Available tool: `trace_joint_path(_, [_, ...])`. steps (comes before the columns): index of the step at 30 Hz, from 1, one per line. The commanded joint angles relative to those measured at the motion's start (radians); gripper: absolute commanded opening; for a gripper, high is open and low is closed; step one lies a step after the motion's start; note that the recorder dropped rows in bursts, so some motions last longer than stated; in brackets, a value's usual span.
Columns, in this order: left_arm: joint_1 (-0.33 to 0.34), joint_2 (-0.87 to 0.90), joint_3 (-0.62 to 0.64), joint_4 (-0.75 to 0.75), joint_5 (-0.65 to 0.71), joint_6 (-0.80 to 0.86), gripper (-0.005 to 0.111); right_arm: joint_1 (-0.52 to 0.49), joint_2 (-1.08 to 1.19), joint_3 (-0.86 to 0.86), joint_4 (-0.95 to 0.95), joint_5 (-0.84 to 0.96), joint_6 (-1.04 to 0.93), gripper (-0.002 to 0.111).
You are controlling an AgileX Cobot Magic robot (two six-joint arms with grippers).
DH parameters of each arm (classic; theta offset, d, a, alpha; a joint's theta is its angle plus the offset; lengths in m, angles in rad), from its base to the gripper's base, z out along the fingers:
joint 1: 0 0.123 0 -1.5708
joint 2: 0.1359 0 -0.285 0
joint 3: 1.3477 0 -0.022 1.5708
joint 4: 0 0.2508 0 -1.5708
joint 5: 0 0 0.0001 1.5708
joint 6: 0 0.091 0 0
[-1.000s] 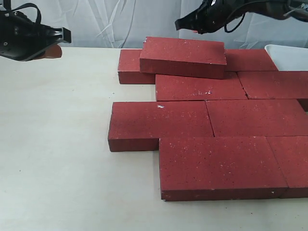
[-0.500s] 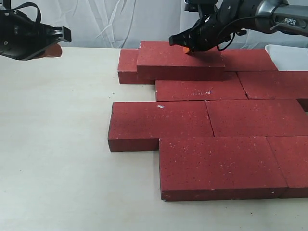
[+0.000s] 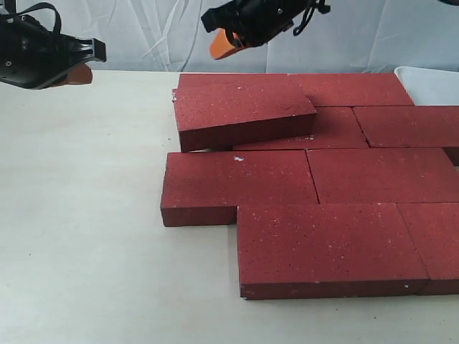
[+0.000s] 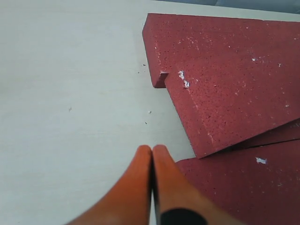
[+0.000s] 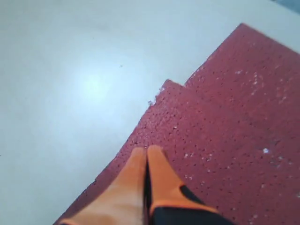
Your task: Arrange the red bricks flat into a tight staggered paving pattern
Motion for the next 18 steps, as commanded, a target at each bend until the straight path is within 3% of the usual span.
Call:
trace_joint_path(1, [-0.006, -0.008, -0.002, -0.006, -0.01, -0.005, 0.0, -0.023, -0.02, -0.005, -0.152, -0.061, 0.096, -0.001])
trace_joint_path(8, [-0.006, -0.008, -0.002, -0.008, -0.01, -0.005, 0.0, -0.045, 0.004, 0.004, -0.588, -0.102, 0.42, -0.001])
trace_joint_path(18, [-0.006, -0.008, -0.002, -0.012, -0.008, -0.005, 0.0, -0.109, 0.082, 0.007, -0.688, -0.063, 0.546, -0.001])
